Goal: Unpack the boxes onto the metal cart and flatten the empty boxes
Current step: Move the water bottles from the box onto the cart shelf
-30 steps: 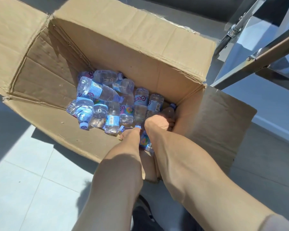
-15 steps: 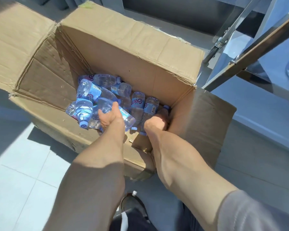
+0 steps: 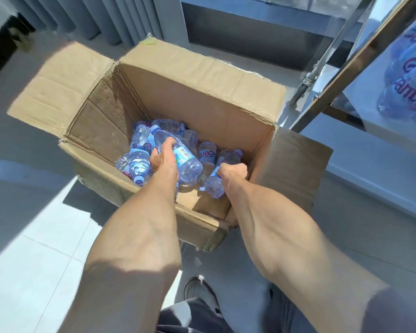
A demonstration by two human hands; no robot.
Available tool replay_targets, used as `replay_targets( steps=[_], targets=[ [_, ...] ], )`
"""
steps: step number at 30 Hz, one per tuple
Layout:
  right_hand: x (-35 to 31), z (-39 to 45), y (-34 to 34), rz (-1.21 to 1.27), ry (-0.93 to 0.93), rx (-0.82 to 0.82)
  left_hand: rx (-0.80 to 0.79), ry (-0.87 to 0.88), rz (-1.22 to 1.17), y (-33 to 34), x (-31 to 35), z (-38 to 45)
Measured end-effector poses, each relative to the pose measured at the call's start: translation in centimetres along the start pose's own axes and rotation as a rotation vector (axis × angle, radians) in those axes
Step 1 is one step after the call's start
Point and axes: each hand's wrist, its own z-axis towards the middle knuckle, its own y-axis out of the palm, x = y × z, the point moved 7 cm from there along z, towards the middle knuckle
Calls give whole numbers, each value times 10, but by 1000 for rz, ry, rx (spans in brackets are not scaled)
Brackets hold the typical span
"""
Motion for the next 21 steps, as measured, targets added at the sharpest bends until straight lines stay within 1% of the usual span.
replay_targets(
  steps=[2,5,7,10,11,13,14,15,17,18,19,21],
  targets=[
    [1,-14,0,111,30,-100,-91,14,-6,-5,7,-29],
    [0,-35,3,424,36,-283,-150,52,-81,-16,19,-70],
    [-6,-47,-2,572,-21,-358,-186,35,-166,-23,23,-85],
    [-16,-75,-17,725,-71,-491,-358,21,-379,-32,31,-113],
    [-17,-89,-26,762,-97,-547,-415,50,-451,-39,35,-129],
    [-17,-118,-50,831,-117,-659,-473,112,-527,-54,42,-158],
    [-14,-130,-67,880,-128,-696,-515,130,-537,-57,42,-179],
    [-9,-137,-82,932,-133,-706,-522,144,-512,-63,40,-200],
    [6,-154,-119,982,-160,-684,-543,146,-473,-72,30,-243],
    [10,-158,-133,1002,-168,-695,-559,139,-437,-70,26,-260],
    [19,-170,-153,1005,-180,-690,-574,164,-350,-71,20,-285],
    [31,-181,-182,1075,-218,-718,-717,217,-285,-63,7,-334]
  ],
)
